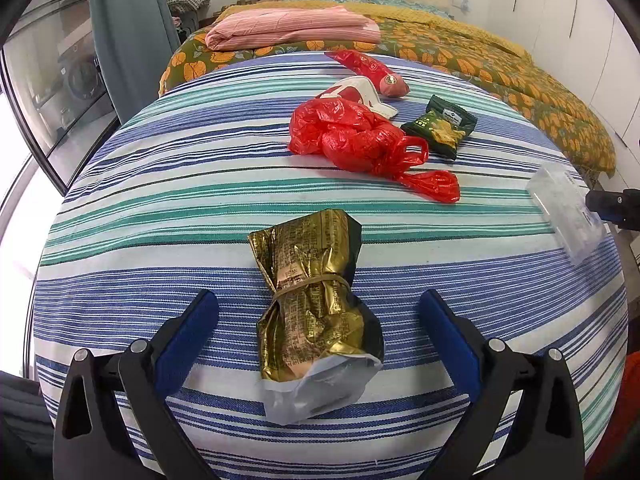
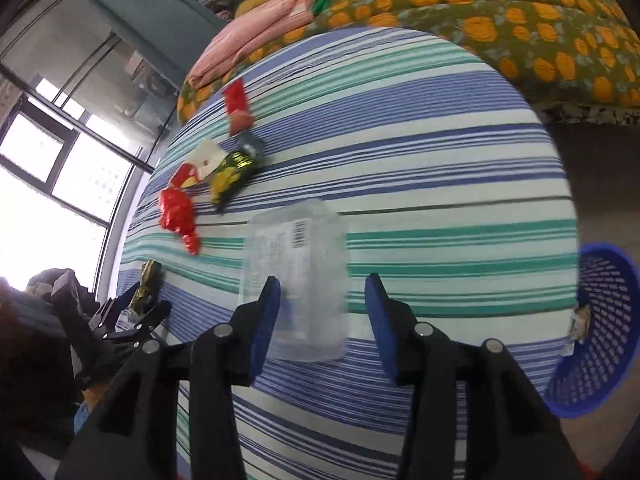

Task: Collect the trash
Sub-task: 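Grasp the clear plastic box with right tool while left tool holds the gold wrapper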

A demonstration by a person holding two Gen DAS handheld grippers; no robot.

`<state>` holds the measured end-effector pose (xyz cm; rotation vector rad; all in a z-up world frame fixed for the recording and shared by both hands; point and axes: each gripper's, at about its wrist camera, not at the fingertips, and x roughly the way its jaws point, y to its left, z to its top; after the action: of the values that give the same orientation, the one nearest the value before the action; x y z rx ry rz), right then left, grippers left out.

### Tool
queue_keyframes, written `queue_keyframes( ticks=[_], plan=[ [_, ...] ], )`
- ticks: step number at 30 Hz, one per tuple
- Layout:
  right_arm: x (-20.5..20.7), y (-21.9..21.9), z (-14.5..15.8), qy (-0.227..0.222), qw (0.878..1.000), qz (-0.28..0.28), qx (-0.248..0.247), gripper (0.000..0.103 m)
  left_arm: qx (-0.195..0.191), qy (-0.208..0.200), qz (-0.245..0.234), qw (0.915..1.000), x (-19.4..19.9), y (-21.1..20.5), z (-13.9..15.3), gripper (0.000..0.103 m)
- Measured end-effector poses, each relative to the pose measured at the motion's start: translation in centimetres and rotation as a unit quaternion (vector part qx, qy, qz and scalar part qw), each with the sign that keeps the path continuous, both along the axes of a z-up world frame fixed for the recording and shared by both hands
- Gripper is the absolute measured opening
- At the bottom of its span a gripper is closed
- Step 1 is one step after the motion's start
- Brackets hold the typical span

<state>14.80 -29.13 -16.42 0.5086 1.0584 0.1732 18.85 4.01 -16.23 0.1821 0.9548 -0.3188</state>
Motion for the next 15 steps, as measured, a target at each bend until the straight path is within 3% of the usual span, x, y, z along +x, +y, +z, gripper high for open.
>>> queue_keyframes(
  ticks=[1,2,3,4,8,10,13,15],
  plan=[
    [-0.1,0.0,0.0,0.0,1.0,-0.003,-0.004,0.053,0.0,0.0,0.0,1.0,0.0,0.0,0.0,0.098],
    [-0.3,0.2,0.3,-0.002,1.0,-0.008,-0.017,0.07,0.0,0.0,0.0,1.0,0.0,0.0,0.0,0.098],
    [-0.4,0.6,0.8,-0.008,0.999,-0.009,-0.032,0.08,-0.002,0.0,0.0,1.0,0.0,0.1,0.0,0.098],
    [-0.4,0.8,0.9,-0.011,0.999,-0.007,-0.041,0.081,-0.007,0.001,-0.001,1.0,0.0,0.1,0.1,0.098],
    [-0.4,2.3,2.0,-0.017,0.996,0.02,-0.084,0.093,-0.092,0.021,-0.039,0.9948,-0.4,2.5,1.0,0.098],
    [-0.5,2.6,2.4,-0.02,0.994,0.022,-0.107,0.094,-0.123,0.025,-0.034,0.9915,-0.5,4.3,1.7,0.098],
    [0.3,2.9,2.2,-0.009,0.992,0.018,-0.122,0.094,-0.132,0.024,-0.03,0.9905,-0.4,4.7,2.8,0.098],
    [1.2,3.5,1.9,0.007,0.992,0.015,-0.124,0.094,-0.109,0.025,-0.033,0.9932,-0.1,3.5,3.0,0.098]
  ],
)
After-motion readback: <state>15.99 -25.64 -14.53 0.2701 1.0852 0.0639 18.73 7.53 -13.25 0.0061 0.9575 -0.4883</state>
